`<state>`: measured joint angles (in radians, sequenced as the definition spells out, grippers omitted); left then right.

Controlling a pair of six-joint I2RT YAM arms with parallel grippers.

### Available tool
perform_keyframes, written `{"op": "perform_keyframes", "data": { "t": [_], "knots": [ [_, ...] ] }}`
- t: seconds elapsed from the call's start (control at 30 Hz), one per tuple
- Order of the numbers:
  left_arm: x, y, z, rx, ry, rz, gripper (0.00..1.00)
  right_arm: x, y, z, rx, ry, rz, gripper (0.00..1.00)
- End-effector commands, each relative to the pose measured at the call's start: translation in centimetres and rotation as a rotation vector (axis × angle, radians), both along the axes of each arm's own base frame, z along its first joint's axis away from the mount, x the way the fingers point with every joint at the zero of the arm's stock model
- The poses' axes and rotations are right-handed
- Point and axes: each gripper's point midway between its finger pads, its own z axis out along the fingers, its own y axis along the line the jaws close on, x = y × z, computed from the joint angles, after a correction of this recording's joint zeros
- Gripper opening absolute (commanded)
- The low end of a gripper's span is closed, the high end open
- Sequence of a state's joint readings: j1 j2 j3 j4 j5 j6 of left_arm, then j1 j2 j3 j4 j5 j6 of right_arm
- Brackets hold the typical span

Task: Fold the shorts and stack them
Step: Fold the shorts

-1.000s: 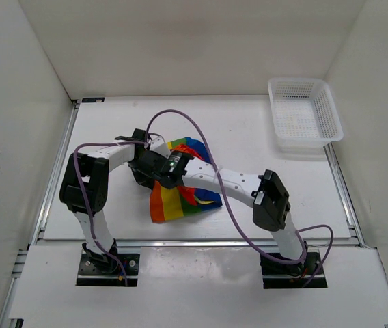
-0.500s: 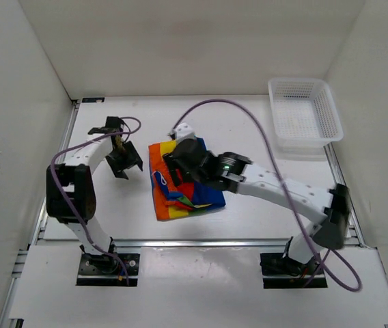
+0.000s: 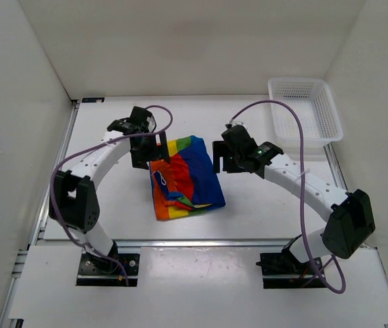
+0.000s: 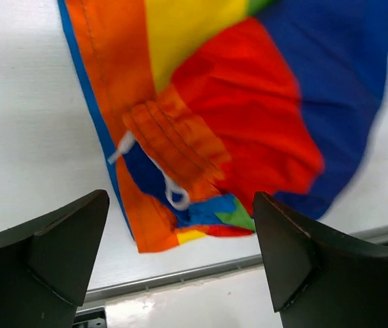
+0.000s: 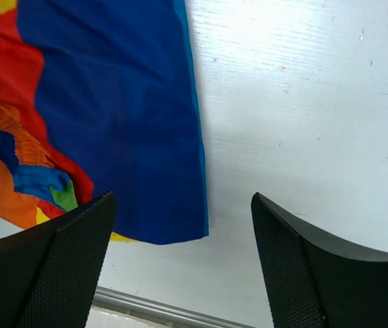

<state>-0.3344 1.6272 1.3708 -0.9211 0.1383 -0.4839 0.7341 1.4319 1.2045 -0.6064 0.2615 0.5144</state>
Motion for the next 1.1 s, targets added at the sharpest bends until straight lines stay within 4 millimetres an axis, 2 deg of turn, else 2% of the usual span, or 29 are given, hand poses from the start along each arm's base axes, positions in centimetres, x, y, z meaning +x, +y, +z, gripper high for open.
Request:
{"op": "perform_keyframes", "data": {
  "t": [0.0, 0.03, 0.07, 0.1, 0.17, 0.2, 0.23, 0.27, 0.3, 0.4, 0.47, 0.53, 0.57, 0.63, 0.67, 0.7, 0.73, 0.77, 0.8, 0.83, 0.87, 0.9, 0.97, 1.0, 1.03, 1.07],
  "knots": [
    [0.6, 0.3, -3.6, 0.021, 0.062, -0.014, 0.98, -0.3, 0.5, 0.6, 0.067, 0.026, 0.037, 0.84],
    [1.1, 0.2, -5.0, 0.032, 0.084, -0.023, 0.98, -0.1, 0.1, 0.9, 0.073, 0.019, 0.024, 0.84],
    [1.3, 0.1, -5.7, 0.035, 0.094, -0.024, 0.98, -0.3, 0.0, 0.4, 0.065, 0.028, 0.023, 0.84],
    [1.4, -0.1, -6.1, 0.030, 0.108, -0.037, 0.98, 0.0, -0.4, 0.8, 0.072, 0.019, 0.011, 0.84],
    [1.7, -0.7, -7.2, 0.011, 0.130, -0.063, 0.86, -0.2, -1.0, 0.6, 0.066, 0.026, 0.002, 0.84],
    [2.3, -1.0, -6.8, 0.004, 0.112, -0.086, 0.77, 0.0, -1.3, 1.0, 0.074, 0.016, -0.007, 0.84],
    [2.2, -1.3, -6.7, -0.012, 0.116, -0.093, 0.64, 0.0, -1.7, 1.1, 0.076, 0.014, -0.016, 0.84],
    [2.6, -1.4, -6.3, -0.011, 0.099, -0.107, 0.29, -0.2, -1.8, 0.7, 0.070, 0.021, -0.016, 0.84],
    [2.9, -1.4, -5.9, -0.013, 0.091, -0.107, 0.10, 0.0, -2.2, 1.1, 0.072, 0.008, -0.020, 0.84],
    [2.7, -0.4, -3.6, 0.030, 0.060, -0.087, 0.10, -0.1, -2.9, 1.2, 0.079, 0.012, -0.033, 0.84],
    [3.1, 0.5, -0.9, 0.061, 0.000, -0.025, 0.10, 0.0, -3.3, 0.9, 0.067, 0.016, -0.036, 0.84],
    [3.5, 1.3, 0.7, 0.059, -0.022, 0.018, 0.10, 0.0, -3.3, 0.9, 0.067, 0.016, -0.036, 0.84],
    [3.4, 1.5, 0.6, 0.069, -0.014, 0.031, 0.10, 0.1, -3.6, 0.8, 0.062, 0.014, -0.038, 0.84],
    [4.6, 2.7, 0.5, 0.069, -0.013, 0.069, 0.10, 0.2, -3.6, 0.5, 0.056, 0.022, -0.038, 0.84],
    [5.0, 2.6, -0.1, 0.072, -0.001, 0.069, 0.10, 0.2, -3.6, 0.1, 0.044, 0.028, -0.031, 0.84],
    [5.6, 3.4, -1.8, 0.113, 0.032, 0.089, 0.10, 0.2, -3.4, -0.3, 0.043, 0.043, -0.026, 0.84],
    [6.0, 3.7, -2.6, 0.137, 0.041, 0.097, 0.12, 0.2, -3.4, -0.3, 0.043, 0.043, -0.026, 0.84],
    [6.8, 4.3, -3.0, 0.151, 0.043, 0.115, 0.19, 0.1, -3.3, -0.6, 0.039, 0.053, -0.013, 0.84],
    [6.9, 4.3, -4.4, 0.164, 0.082, 0.112, 0.41, 0.1, -3.3, -0.6, 0.039, 0.053, -0.012, 0.86],
    [7.0, 4.7, -4.7, 0.168, 0.099, 0.123, 0.55, 0.0, -3.1, -0.9, 0.039, 0.065, 0.005, 0.87],
    [7.3, 4.7, -4.4, 0.165, 0.089, 0.124, 0.68, -0.3, -2.7, -0.9, 0.045, 0.070, 0.020, 0.87],
    [7.5, 5.0, -3.3, 0.179, 0.062, 0.134, 0.91, -0.2, -2.4, -0.4, 0.040, 0.051, 0.031, 0.87],
    [7.4, 5.5, -1.7, 0.190, 0.026, 0.158, 1.00, -0.1, -1.7, -0.3, 0.027, 0.043, 0.056, 0.87],
    [7.4, 5.8, 0.6, 0.184, -0.025, 0.177, 1.00, -0.3, -1.0, 0.1, 0.026, 0.032, 0.073, 0.85],
    [7.1, 6.0, 1.6, 0.182, -0.044, 0.196, 1.00, 0.1, -0.6, 0.3, 0.029, 0.028, 0.074, 0.71],
    [7.0, 6.0, 2.8, 0.173, -0.073, 0.199, 1.00, -0.4, 0.6, -0.3, 0.043, 0.065, 0.115, 0.62]
  ]
}}
